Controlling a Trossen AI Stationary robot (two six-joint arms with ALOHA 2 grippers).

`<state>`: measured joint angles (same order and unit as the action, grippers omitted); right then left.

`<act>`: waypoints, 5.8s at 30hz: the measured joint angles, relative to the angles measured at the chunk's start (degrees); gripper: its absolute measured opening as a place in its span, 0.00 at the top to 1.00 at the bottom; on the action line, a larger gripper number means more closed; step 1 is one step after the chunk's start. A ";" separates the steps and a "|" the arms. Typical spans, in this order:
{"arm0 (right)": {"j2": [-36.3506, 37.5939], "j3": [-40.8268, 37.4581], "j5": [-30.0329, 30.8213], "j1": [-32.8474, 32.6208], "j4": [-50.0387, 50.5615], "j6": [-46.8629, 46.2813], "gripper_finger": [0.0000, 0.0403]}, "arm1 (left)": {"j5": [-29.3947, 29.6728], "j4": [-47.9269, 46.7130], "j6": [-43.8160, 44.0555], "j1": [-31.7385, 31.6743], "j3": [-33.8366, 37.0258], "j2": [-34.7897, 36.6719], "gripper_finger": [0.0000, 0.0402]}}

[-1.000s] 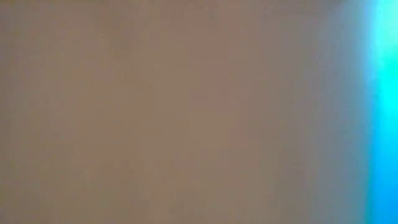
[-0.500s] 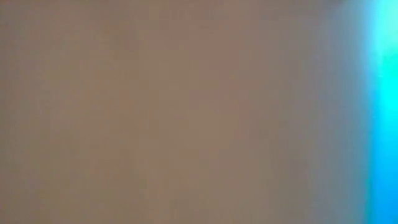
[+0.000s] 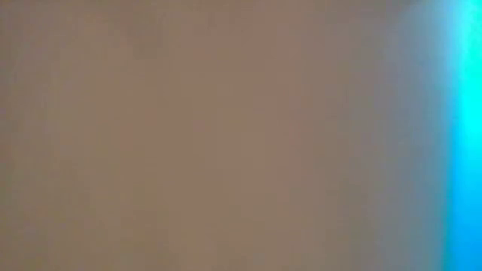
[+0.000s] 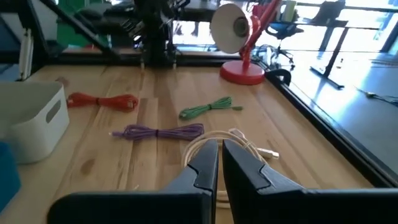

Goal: Pick & Place USB Port
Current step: Put the light brown HDMI cable into the white bin

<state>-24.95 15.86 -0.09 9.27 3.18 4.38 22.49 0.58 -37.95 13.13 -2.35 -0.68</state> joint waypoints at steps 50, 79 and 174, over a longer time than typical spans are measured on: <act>-19.27 19.05 14.36 0.01 16.57 7.69 0.59 | 0.35 3.32 -1.69 0.00 0.15 -0.01 0.65; -55.04 33.13 -7.30 2.15 44.64 -5.72 0.59 | -2.24 5.24 -3.70 0.00 0.11 -0.01 0.65; -65.07 48.24 52.50 -33.15 -4.11 65.10 0.98 | -18.58 42.28 32.22 -4.66 -29.54 -75.56 0.60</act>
<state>-90.02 64.10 52.40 -23.88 -0.93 69.48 3.91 42.86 -5.74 8.47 -31.89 -76.24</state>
